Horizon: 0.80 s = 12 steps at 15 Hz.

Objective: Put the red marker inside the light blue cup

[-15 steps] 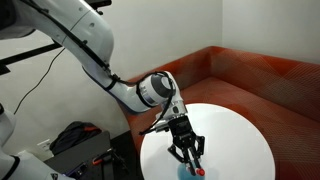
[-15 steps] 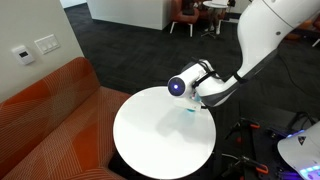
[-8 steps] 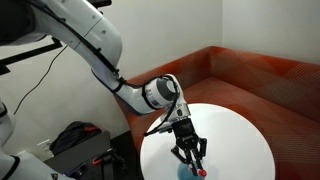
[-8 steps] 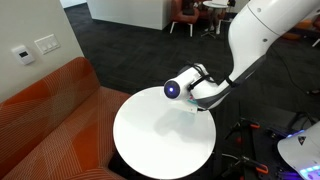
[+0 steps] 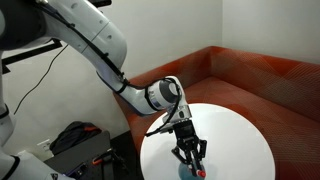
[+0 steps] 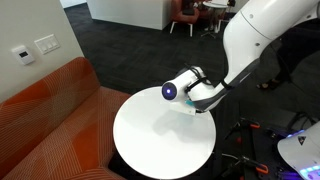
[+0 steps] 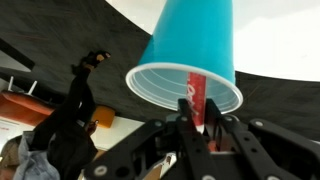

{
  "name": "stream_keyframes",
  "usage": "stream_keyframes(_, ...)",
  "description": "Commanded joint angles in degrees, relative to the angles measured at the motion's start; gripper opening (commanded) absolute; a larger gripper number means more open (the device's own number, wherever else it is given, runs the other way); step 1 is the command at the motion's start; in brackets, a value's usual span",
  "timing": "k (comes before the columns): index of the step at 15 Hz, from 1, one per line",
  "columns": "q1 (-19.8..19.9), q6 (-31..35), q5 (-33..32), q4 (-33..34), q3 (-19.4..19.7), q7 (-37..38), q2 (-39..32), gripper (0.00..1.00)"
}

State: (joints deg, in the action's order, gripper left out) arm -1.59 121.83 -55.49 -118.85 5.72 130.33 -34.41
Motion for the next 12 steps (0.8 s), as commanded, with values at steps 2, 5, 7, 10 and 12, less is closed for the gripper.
stream_keyframes(2,-0.18,-1.75,2.15,0.48,-0.17,-1.46,0.35,0.51)
stream_keyframes(5,-0.34,-1.21,1.65,-0.87,0.08,-0.45,1.81,0.75)
stream_keyframes(7,-0.42,-0.87,1.26,-1.96,0.25,0.33,3.19,0.9)
stream_keyframes(10,-0.61,-0.33,0.3,-3.99,0.59,2.25,5.99,1.0)
stream_keyframes(12,-0.54,-0.02,-0.13,-5.44,0.69,3.11,8.26,1.0)
